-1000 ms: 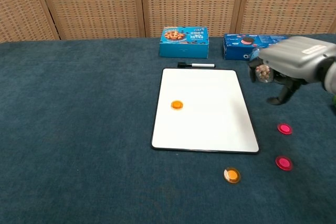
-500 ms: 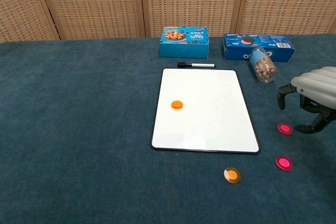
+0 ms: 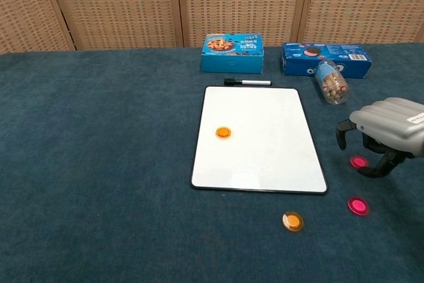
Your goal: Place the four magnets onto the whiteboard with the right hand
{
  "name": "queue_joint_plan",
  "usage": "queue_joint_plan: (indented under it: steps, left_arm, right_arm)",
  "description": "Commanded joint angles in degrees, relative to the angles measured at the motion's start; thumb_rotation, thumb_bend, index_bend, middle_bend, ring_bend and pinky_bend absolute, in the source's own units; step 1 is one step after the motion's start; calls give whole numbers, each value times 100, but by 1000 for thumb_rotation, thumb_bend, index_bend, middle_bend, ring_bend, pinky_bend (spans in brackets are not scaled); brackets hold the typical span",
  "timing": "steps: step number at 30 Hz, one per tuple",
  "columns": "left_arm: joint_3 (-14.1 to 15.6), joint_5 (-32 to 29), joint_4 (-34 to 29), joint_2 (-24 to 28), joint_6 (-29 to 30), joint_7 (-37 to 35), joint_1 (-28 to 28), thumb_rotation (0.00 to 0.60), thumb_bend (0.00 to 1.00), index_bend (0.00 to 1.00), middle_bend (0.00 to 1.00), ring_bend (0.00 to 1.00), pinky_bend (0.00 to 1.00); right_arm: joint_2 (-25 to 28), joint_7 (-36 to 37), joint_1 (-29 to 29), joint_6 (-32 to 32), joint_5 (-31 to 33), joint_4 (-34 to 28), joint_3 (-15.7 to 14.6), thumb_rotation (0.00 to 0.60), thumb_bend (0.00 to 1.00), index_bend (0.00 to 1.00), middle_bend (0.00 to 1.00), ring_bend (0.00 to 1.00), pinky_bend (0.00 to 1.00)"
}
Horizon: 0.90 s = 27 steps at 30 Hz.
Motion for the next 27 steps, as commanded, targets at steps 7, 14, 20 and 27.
queue_joint_plan:
  steps: [7, 14, 20, 27]
  left_arm:
    - [-4, -18, 3, 20, -7, -48, -5, 600, 0, 0, 0, 0, 0]
    - [0, -22, -8, 32, -15, -64, -8, 600, 0, 0, 0, 0, 0]
    - [0, -32, -9, 36, -25, -73, -13, 600, 0, 0, 0, 0, 0]
    - [8, -26, -7, 46, -30, -96, -15, 600, 0, 0, 0, 0, 0]
  right_arm:
    - [-69, -86, -54, -154, 64, 131, 52, 600, 337, 392, 953, 942, 1000]
    - [-121, -88, -76, -241, 61, 239, 113, 600, 337, 392, 953, 942, 1000]
    - [-139, -119, -100, -310, 82, 304, 158, 600, 337, 419, 953, 942, 1000]
    - [-161, -112, -143, -384, 105, 397, 186, 600, 356, 494, 953, 942, 1000]
